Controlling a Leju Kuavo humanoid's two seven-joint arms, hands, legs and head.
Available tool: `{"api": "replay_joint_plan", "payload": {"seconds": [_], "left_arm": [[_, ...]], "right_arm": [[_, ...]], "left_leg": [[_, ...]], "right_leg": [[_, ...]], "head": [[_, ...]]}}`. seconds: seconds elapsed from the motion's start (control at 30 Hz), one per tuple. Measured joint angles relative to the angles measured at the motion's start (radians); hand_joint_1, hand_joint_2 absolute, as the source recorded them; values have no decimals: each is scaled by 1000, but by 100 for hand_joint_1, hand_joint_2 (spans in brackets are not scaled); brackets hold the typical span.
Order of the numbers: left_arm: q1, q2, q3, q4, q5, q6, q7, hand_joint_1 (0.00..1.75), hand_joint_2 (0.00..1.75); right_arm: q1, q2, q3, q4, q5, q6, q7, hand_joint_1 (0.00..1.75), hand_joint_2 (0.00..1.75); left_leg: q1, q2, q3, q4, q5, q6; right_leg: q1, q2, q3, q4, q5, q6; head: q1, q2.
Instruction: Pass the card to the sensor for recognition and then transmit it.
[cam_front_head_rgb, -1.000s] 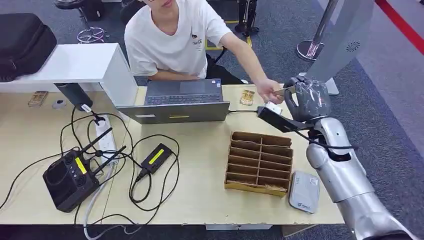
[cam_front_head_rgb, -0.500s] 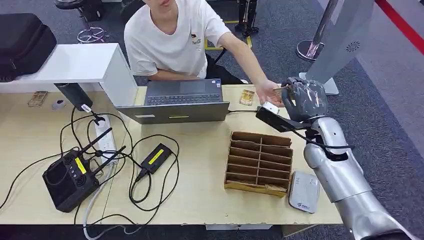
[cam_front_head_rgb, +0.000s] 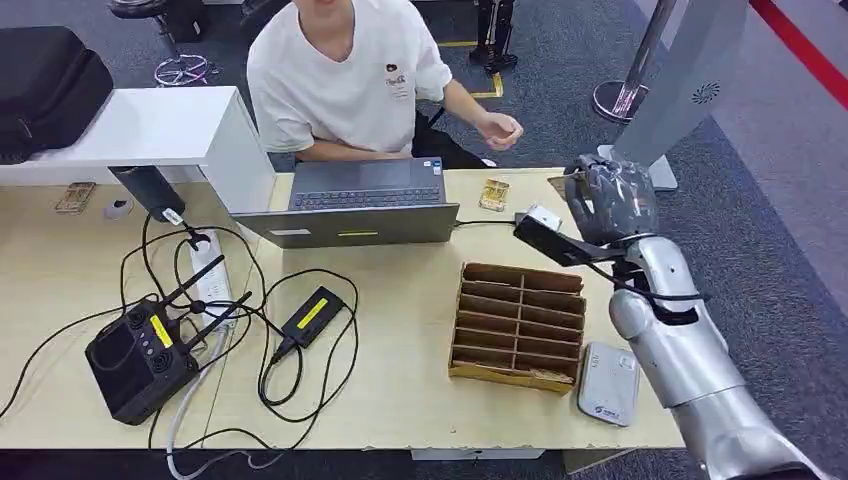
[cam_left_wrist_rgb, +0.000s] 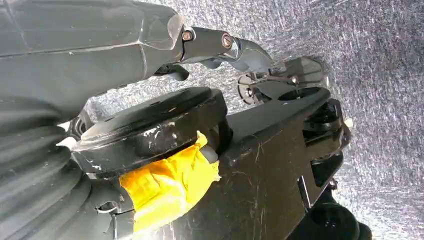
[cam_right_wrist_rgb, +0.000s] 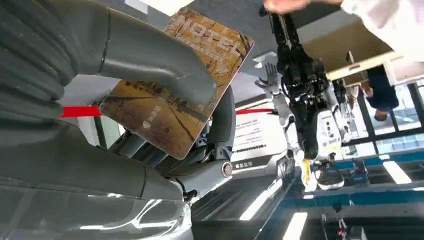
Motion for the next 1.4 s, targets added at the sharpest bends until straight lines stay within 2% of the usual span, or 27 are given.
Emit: {"api": "replay_joint_plan", "payload": {"seconds": [0.23, 0.37, 0.43, 0.53, 0.67, 0.8, 0.93, 1.17, 1.4], "left_arm": [[0, 0, 0, 0, 0, 0, 2, 0, 175], [1, 0, 0, 0, 15, 11, 1, 0, 175], [2, -1, 4, 0, 26, 21, 1, 0, 175], [6, -4, 18, 3, 41, 39, -3, 0, 175], [14, -8, 43, 6, 61, 63, -12, 0, 175], [15, -11, 68, 6, 76, 83, -15, 0, 175], [15, -13, 88, 6, 83, 93, -15, 0, 175], [15, -16, 110, 6, 87, 98, -15, 0, 175], [14, -16, 115, 6, 76, 103, -15, 0, 175]], "right_arm": [[23, -11, -16, -34, -10, -8, -3, 175, 175], [102, -53, -50, -117, -49, -39, -34, 175, 175], [200, -92, -97, -201, -76, -63, -61, 175, 175], [403, -139, -208, -358, -126, -98, -117, 175, 175], [709, -145, -389, -571, -176, -123, -215, 175, 175], [943, -90, -545, -731, -201, -122, -295, 175, 175], [1076, -17, -655, -836, -215, -100, -338, 175, 175], [1175, 109, -761, -934, -194, -24, -406, 175, 175], [1195, 179, -777, -947, -130, -12, -427, 175, 175]], "left_leg": [[0, 0, 0, 0, 0, 0], [0, -4, 1, 0, 0, 0], [0, -7, 0, 0, 0, 0], [1, -9, -1, 0, -3, 3], [0, -9, -2, 0, -7, 4], [1, -8, -1, -1, -8, 2], [1, -4, 0, -1, -8, 2], [1, -1, 2, -1, -8, 2], [1, 1, 3, -1, -8, 2]], "right_leg": [[0, 1, 0, 0, 0, 0], [0, -3, 0, -1, 0, 0], [0, -6, 1, -3, -1, 1], [1, -8, 2, -4, -2, 2], [1, -8, 2, -5, -5, 2], [1, -7, 2, -5, -7, 2], [1, -4, 2, -5, -7, 2], [1, -1, 3, -4, -7, 2], [1, 0, 4, -4, -6, 2]], "head": [[0, 0], [0, 0], [0, 0], [0, 0], [0, 0], [-1, 0], [0, 0], [0, 0], [0, 0]]}}
